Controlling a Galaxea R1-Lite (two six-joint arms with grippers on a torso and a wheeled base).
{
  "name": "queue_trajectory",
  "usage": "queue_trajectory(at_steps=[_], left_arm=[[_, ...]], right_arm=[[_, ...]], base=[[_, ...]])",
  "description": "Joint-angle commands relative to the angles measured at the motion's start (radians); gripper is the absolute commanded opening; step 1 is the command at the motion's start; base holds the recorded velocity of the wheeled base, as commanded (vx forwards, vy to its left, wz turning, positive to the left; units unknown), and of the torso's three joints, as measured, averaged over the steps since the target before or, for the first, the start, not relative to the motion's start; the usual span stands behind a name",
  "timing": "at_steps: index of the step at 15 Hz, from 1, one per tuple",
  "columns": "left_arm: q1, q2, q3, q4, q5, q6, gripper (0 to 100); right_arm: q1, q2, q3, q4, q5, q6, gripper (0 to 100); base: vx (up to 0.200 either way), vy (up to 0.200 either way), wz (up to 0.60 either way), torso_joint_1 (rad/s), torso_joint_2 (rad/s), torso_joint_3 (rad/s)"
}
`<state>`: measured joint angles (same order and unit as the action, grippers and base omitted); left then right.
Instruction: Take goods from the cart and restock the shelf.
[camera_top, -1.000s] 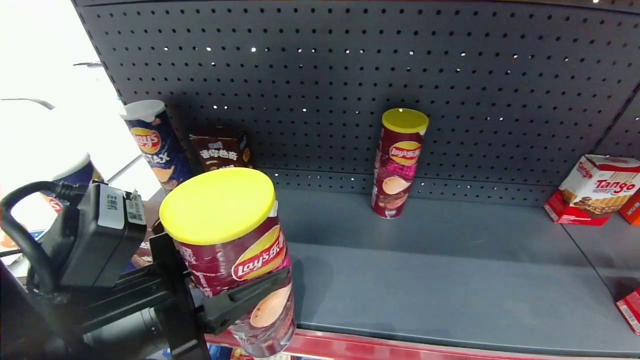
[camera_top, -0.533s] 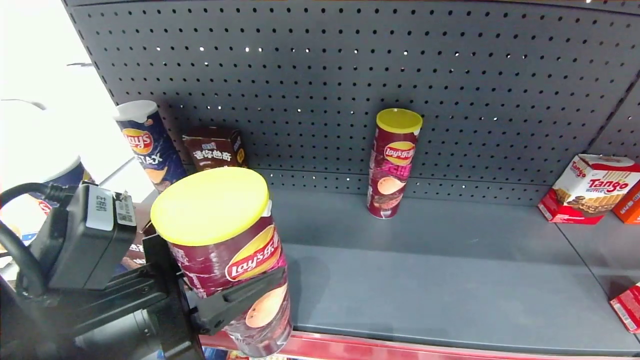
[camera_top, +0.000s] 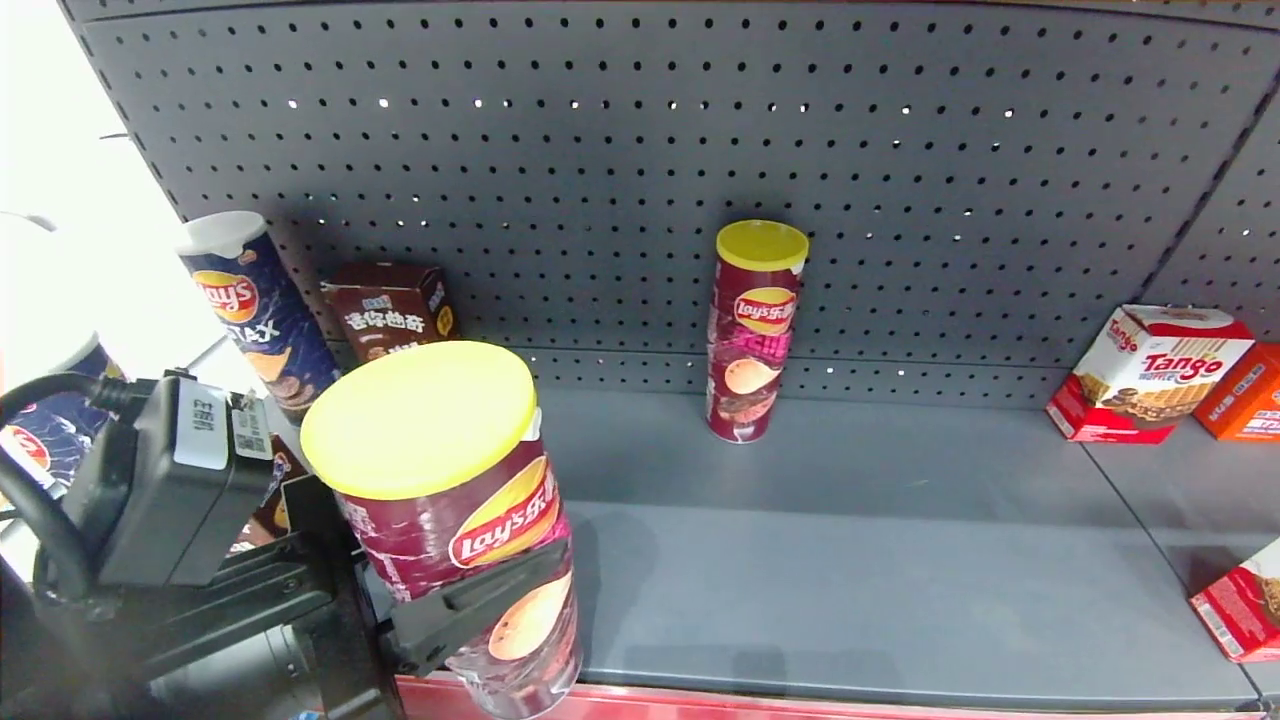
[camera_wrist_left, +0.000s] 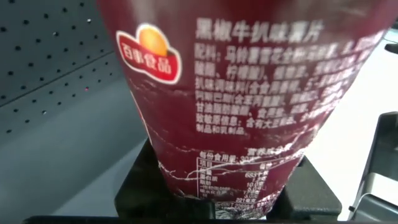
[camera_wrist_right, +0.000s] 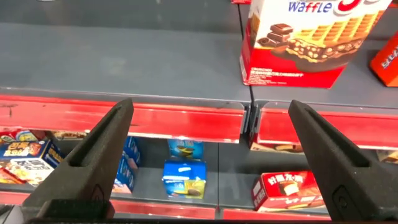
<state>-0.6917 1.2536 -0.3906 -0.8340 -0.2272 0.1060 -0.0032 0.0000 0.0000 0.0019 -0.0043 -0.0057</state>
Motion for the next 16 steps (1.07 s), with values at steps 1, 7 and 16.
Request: queue_trajectory(at_steps=[1, 7, 16], left_arm=[[0.000, 0.000, -0.001, 0.000, 0.000, 0.000, 0], [0.000, -0.008, -0.001, 0.001, -0.001, 0.000, 0], [-0.002, -0.059, 0.039, 0.003, 0.000, 0.008, 0]], right_arm=[[0.000, 0.000, 0.000, 0.000, 0.000, 0.000, 100], [0.000, 0.000, 0.000, 0.000, 0.000, 0.000, 100], [0.000, 0.002, 0.000, 0.000, 0.003, -0.003, 100]], base=[[0.000, 0.000, 0.00, 0.000, 0.00, 0.000], [0.000, 0.000, 0.00, 0.000, 0.00, 0.000], [0.000, 0.000, 0.00, 0.000, 0.00, 0.000]])
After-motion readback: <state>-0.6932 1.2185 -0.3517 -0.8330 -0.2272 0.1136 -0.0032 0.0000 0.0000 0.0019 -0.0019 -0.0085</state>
